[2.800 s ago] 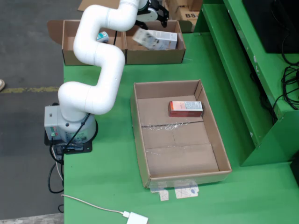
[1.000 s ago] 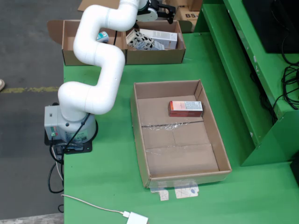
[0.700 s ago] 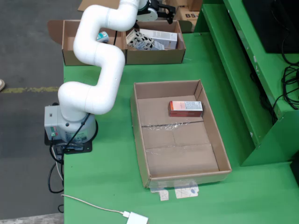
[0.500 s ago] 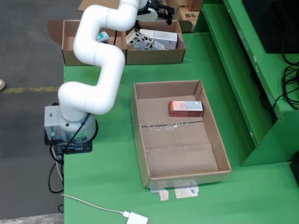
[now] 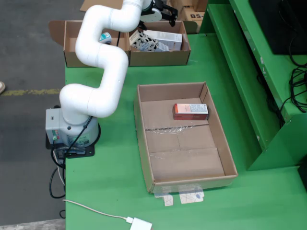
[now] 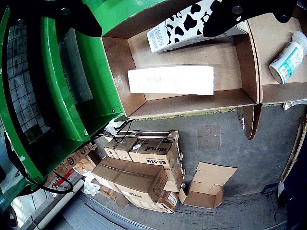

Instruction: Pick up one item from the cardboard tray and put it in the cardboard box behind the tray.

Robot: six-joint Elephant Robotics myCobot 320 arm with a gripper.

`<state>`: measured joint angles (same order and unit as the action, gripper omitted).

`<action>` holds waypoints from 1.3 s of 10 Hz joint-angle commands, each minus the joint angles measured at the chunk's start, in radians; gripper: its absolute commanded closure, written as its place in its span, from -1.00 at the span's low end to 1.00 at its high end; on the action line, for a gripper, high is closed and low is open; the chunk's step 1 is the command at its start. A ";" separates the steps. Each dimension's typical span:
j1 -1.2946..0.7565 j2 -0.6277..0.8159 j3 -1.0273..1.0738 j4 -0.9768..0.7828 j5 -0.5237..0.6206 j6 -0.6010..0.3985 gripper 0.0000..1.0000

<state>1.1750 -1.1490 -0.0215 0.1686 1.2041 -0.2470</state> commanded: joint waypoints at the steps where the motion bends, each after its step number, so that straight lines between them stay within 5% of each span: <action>1: -0.001 0.030 0.021 0.013 -0.007 -0.006 -0.40; 6: -0.017 0.090 0.022 0.017 -0.065 -0.047 -0.40; 9: -0.091 0.277 0.021 -0.303 0.018 0.036 -0.40; 13: -0.172 0.339 0.022 -0.425 0.065 0.059 -0.40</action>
<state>1.0921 -0.9081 -0.0229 -0.0398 1.2224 -0.2101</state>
